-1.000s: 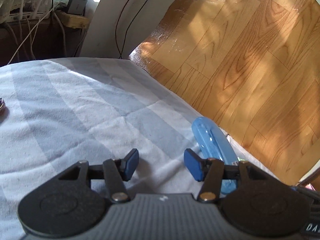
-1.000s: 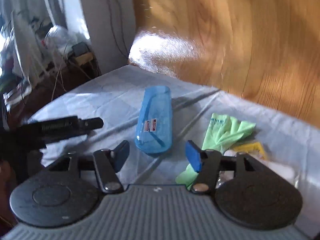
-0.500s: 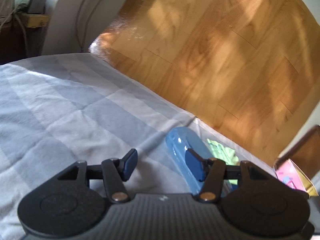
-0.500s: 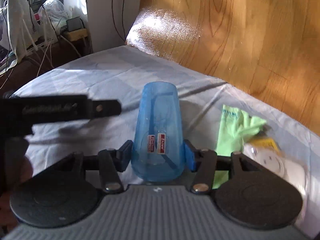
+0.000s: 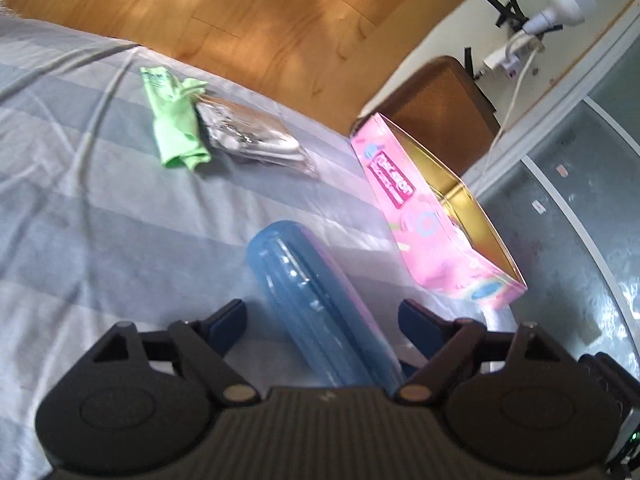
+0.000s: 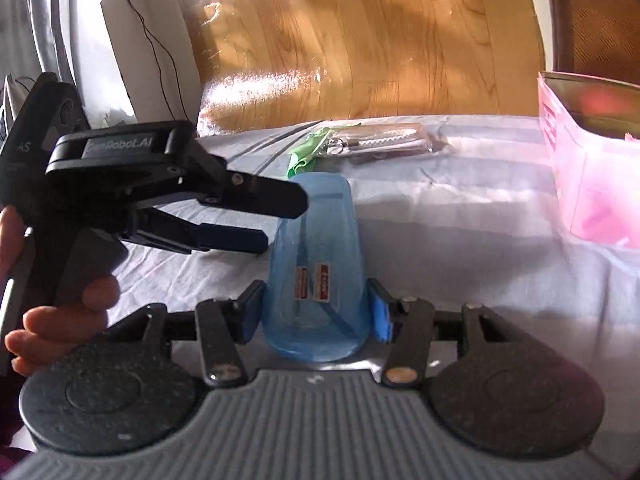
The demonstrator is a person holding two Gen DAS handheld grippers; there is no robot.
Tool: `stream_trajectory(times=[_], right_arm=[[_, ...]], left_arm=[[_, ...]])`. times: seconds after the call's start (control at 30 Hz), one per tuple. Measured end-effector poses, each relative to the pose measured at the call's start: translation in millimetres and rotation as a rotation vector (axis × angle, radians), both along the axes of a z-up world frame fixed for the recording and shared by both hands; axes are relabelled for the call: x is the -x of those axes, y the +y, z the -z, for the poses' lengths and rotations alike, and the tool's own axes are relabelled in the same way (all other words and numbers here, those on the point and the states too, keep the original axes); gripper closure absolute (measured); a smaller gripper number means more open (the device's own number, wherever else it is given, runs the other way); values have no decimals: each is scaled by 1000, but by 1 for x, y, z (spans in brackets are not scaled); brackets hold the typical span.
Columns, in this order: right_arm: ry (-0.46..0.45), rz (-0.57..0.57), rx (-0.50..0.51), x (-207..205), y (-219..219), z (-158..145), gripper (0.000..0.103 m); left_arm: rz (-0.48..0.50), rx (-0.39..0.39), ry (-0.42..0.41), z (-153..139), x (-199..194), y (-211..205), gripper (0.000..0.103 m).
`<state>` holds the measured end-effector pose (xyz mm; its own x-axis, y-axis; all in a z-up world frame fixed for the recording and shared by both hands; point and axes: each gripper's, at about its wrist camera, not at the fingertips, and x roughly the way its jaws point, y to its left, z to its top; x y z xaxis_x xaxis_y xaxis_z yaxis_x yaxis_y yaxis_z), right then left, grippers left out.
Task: Organize soft objects
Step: 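Lower the blue cup into the pink tin and open the left tool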
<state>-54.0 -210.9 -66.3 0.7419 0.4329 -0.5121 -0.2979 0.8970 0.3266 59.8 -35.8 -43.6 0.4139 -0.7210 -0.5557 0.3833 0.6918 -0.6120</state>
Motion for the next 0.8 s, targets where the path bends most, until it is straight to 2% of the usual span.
stream_trajectory(times=[0.03,0.07,0.2,0.33,0.43,0.53,0.63,0.77,0.8], right_arm=[[-9,5,-5,2,-1,0,47],[-22,23,1,4,-2,0,47],[-91,85,10,6,-24,-12,47],[-229,192,76,-5,-58,-43,47],[-278,298,87,-26,-91,-57,47],[-252,398,94,-60,-117,-58,47],[-178,464,127,-98,-134,-46,47],[-72,491,142,-131,-151,-27,47],[-62,501,152,-133,-154,-24,46]], left_arm=[[3,-11,14,1,0,-7,34],[-10,-41,-6,0,3,-14,44],[43,-50,-43,-22,-1,-43,45],[149,-70,-213,-75,-13,-100,46],[201,-69,-301,-96,-31,-151,46],[222,-96,-301,-96,-61,-200,46],[226,-164,-270,-83,-91,-241,45],[204,-250,-207,-54,-118,-269,45],[190,-269,-224,-51,-120,-272,45]])
